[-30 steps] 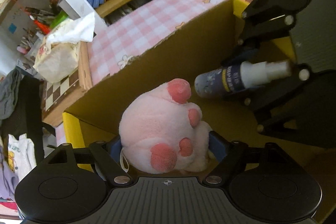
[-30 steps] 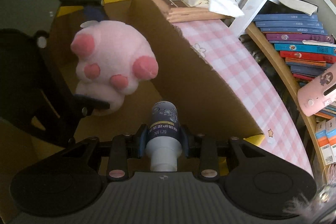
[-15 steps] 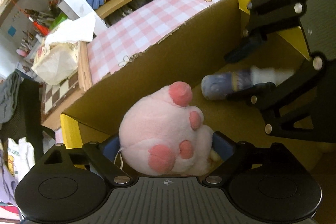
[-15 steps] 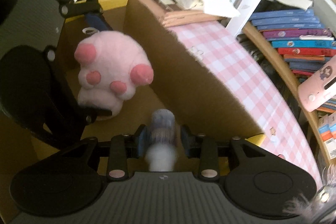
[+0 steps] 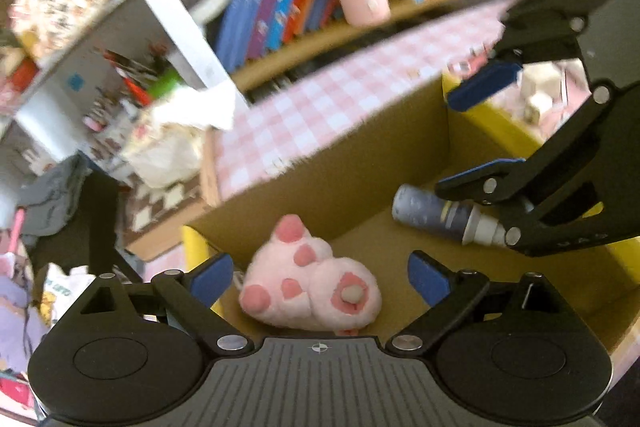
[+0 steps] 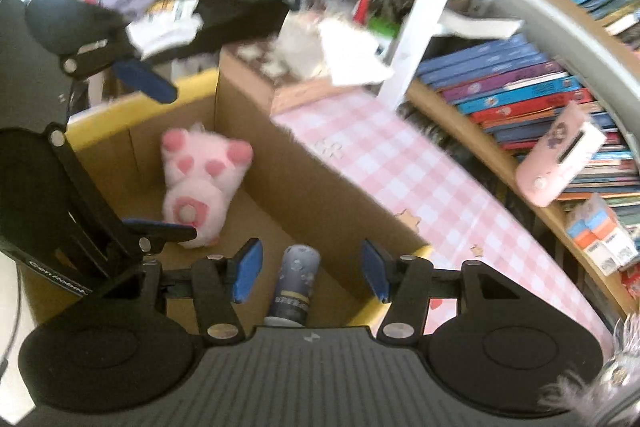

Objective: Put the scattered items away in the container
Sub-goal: 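Lower the plush into the box and open the left tool while the right tool releases the bottle inside, then withdraw both tools from the box toward the tape and blue packet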

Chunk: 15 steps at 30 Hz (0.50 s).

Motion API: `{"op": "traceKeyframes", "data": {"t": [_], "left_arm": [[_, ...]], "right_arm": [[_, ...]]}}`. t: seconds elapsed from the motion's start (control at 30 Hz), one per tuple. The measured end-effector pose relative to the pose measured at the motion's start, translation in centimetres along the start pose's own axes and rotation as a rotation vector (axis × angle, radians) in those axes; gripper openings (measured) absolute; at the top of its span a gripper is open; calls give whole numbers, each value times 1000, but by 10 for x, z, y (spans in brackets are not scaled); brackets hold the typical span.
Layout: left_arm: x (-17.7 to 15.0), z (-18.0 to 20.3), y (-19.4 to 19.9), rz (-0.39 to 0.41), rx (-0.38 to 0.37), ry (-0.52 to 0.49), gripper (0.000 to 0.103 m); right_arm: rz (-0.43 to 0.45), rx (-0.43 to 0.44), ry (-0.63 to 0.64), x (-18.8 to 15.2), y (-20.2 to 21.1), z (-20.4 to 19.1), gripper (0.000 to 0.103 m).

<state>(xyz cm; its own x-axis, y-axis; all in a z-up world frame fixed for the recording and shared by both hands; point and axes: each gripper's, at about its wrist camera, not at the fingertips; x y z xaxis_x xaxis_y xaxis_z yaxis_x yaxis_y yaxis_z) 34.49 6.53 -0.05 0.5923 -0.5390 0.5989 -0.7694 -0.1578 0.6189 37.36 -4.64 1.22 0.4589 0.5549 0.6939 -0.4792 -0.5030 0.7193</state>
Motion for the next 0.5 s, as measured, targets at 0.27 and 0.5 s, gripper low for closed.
{"op": "traceKeyframes", "data": {"t": [0.27,0.5], "left_arm": [[-13,-11,70,94,55,176,96],[-41,-8,125,119,95,271,96]], "right_arm": [[161,-38,-143,-16,70,-18,55],[232,-54,-221,-39,108,-52,55]]}}
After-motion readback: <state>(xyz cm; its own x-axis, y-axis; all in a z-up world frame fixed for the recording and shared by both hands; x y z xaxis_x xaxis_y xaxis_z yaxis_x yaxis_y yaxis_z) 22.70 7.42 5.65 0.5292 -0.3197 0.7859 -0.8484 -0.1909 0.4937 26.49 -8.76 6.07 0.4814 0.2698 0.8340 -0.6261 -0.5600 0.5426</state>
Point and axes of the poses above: each gripper's, at about its wrist camera, not at the fingertips, and y roughly against the way its jaws point, z to its right, x to its top, and after that the axes turned 14 degrees about x, right-handed
